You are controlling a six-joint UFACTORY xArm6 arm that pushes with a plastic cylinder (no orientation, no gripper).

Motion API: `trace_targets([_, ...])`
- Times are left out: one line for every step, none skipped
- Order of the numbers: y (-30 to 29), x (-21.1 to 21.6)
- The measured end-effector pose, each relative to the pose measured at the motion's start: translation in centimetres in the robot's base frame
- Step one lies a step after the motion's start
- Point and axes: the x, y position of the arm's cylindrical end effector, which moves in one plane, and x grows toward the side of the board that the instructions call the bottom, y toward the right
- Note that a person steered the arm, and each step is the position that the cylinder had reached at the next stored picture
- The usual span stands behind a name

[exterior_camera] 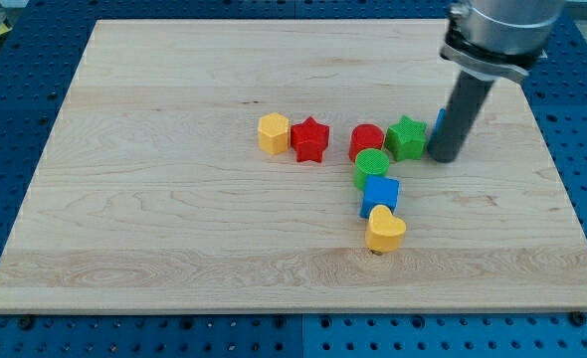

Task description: Slide the green star to the top right side of the red circle

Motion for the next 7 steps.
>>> trace_targets([-0.3, -0.4])
trace_targets([0.2, -0.2])
trace_targets([1.9, 3.9])
trace_targets([-0.8, 4.7])
trace_targets([-2.7, 1.7])
trace_targets([-2.7, -0.3])
trace_targets([-3.6, -1.5])
